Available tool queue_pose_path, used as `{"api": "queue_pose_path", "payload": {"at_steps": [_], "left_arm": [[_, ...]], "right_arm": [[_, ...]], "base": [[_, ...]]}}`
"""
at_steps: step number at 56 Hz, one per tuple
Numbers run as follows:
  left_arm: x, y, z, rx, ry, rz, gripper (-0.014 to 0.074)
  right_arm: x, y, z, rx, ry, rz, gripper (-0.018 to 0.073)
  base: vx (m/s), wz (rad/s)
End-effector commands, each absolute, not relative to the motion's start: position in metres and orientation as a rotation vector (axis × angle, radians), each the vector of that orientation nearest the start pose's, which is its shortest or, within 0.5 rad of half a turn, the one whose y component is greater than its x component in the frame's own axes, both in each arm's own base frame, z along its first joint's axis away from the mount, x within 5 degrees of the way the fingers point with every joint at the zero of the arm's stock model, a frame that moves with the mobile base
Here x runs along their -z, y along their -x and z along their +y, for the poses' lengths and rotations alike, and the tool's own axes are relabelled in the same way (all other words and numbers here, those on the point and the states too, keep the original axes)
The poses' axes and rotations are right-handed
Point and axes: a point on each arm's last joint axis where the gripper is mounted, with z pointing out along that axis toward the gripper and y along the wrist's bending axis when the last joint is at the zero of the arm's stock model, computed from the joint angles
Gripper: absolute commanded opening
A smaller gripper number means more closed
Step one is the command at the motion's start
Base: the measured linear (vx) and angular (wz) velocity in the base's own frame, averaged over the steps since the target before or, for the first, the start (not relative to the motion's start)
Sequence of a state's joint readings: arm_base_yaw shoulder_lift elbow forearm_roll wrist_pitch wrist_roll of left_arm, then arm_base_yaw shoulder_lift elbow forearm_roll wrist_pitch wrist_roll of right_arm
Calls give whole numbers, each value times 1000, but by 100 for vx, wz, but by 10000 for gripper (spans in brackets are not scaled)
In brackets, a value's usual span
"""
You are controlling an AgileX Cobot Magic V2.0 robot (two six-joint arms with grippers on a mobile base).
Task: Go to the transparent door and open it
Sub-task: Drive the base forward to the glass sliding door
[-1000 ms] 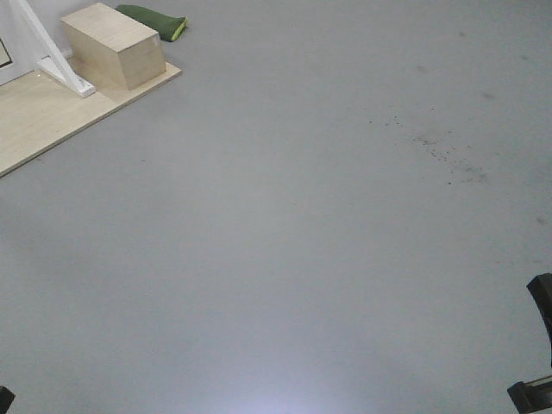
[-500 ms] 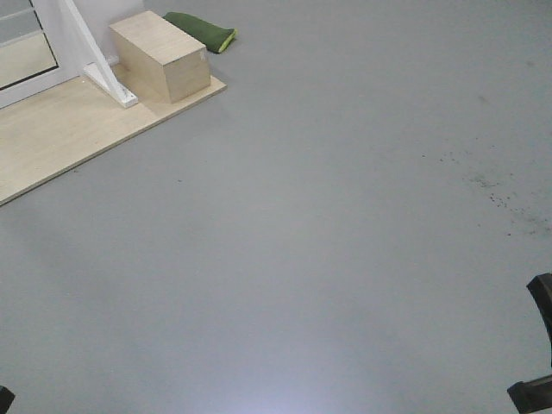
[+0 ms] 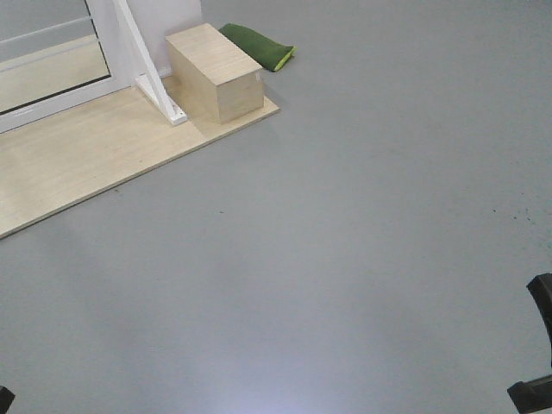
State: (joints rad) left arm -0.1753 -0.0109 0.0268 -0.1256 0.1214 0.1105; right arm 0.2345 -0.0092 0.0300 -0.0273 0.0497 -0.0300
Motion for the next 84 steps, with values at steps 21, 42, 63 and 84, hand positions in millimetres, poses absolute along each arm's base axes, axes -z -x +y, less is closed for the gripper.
{"api": "queue_pose_path", "payload": {"at_steps": [21, 42, 63, 84], "left_arm": [[-210, -53, -10, 170, -117, 1500, -6], [-210, -53, -10, 170, -117, 1500, -6], [-210, -53, -10, 170, -117, 1500, -6], [-210, -53, -10, 170, -117, 1500, -6]], "right_arm": [[-206, -54, 13, -137, 211, 1449, -6], [-206, -54, 13, -137, 211, 1449, -6], [-206, -54, 13, -137, 211, 1449, -6], [-206, -54, 13, -137, 211, 1449, -6]], "base": [[44, 24], [42, 23], [40, 34], [39, 48]]}}
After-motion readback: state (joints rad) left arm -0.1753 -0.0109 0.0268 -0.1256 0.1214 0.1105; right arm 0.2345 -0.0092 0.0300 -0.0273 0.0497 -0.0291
